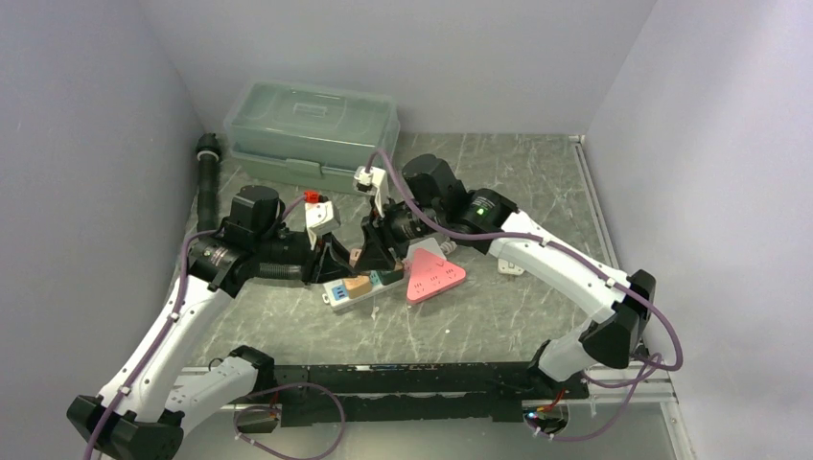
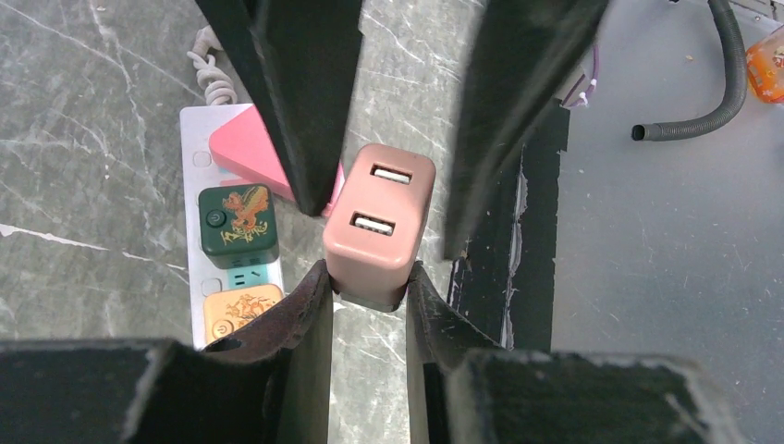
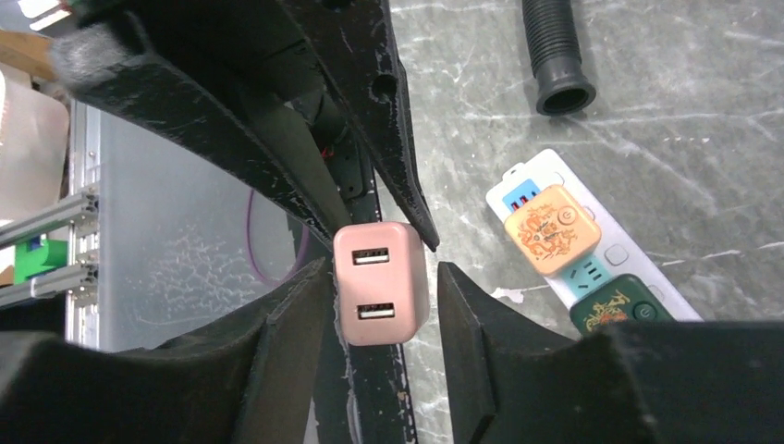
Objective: Insert the plug
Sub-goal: Pick up the plug from the center of the board, then adjust the socket at the center of the board.
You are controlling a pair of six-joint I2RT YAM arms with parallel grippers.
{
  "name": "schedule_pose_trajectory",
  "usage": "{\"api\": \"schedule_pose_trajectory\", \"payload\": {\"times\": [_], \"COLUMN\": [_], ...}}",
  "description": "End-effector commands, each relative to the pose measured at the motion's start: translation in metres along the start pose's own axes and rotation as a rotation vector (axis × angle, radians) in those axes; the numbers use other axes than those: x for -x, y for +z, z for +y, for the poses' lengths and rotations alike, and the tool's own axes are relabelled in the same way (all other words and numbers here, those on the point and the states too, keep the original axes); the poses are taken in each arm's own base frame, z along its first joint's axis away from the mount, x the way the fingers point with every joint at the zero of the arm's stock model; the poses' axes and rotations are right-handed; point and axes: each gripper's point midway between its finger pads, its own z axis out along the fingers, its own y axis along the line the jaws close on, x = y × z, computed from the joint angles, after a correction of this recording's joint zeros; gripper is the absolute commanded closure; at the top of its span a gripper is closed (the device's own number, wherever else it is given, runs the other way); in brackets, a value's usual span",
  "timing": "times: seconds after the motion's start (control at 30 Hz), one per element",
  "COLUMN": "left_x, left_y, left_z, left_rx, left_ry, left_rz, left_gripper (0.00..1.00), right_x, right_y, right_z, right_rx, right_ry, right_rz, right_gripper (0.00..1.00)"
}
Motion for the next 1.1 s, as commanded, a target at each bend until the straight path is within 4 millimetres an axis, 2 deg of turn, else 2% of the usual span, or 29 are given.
{"api": "schedule_pose_trajectory", "payload": {"times": [0.0,0.1,0.13,0.17,0.2,0.23,0.27,0.43,0.5,0.57,0.6,0.77,0.87,0.93,1.07], "left_x": [0.014,0.013,0.012,0.011,0.008,0.006,0.004,-0.013,-0.022,-0.035,-0.041,-0.070,-0.071,-0.073,-0.076], "left_y": [-0.003,-0.003,-0.003,-0.003,-0.003,-0.003,-0.003,0.006,0.012,0.021,0.025,0.053,0.072,0.083,0.103], "left_z": [-0.009,-0.011,-0.011,-0.010,-0.008,-0.006,-0.003,0.018,0.030,0.044,0.049,0.081,0.093,0.099,0.114], "left_rx": [-0.029,-0.043,-0.043,-0.038,-0.030,-0.017,-0.004,0.057,0.065,0.071,0.073,0.098,0.103,0.108,0.157], "left_ry": [0.040,0.042,0.043,0.046,0.050,0.056,0.064,0.100,0.118,0.128,0.137,0.120,0.115,0.117,0.090], "left_rz": [-0.036,-0.034,-0.031,-0.026,-0.020,-0.015,-0.012,0.007,0.037,0.089,0.118,0.287,0.335,0.362,0.427], "left_gripper": [1.00,1.00,0.89,0.54,0.24,0.08,0.01,0.00,0.00,0.00,0.00,0.00,0.00,0.00,0.00], "right_x": [0.013,0.016,0.016,0.017,0.016,0.014,0.011,-0.011,-0.016,-0.025,-0.037,-0.064,-0.088,-0.094,-0.089], "right_y": [0.000,0.001,-0.001,-0.003,-0.006,-0.009,-0.014,-0.044,-0.066,-0.084,-0.091,-0.140,-0.151,-0.149,-0.148], "right_z": [0.002,-0.003,-0.006,-0.011,-0.019,-0.026,-0.035,-0.080,-0.105,-0.122,-0.131,-0.179,-0.206,-0.213,-0.215], "right_rx": [-0.012,-0.047,-0.069,-0.104,-0.154,-0.199,-0.256,-0.487,-0.604,-0.653,-0.676,-0.976,-1.040,-1.042,-1.015], "right_ry": [-0.035,-0.035,-0.036,-0.037,-0.034,-0.041,-0.043,-0.120,-0.096,-0.085,-0.084,-0.012,0.086,0.129,0.129], "right_rz": [-0.019,-0.035,-0.041,-0.051,-0.054,-0.056,-0.054,-0.046,-0.091,-0.126,-0.126,-0.192,-0.141,-0.143,-0.178], "right_gripper": [0.60,0.87,0.99,1.00,1.00,1.00,1.00,1.00,1.00,1.00,1.00,1.00,1.00,1.00,1.00]}}
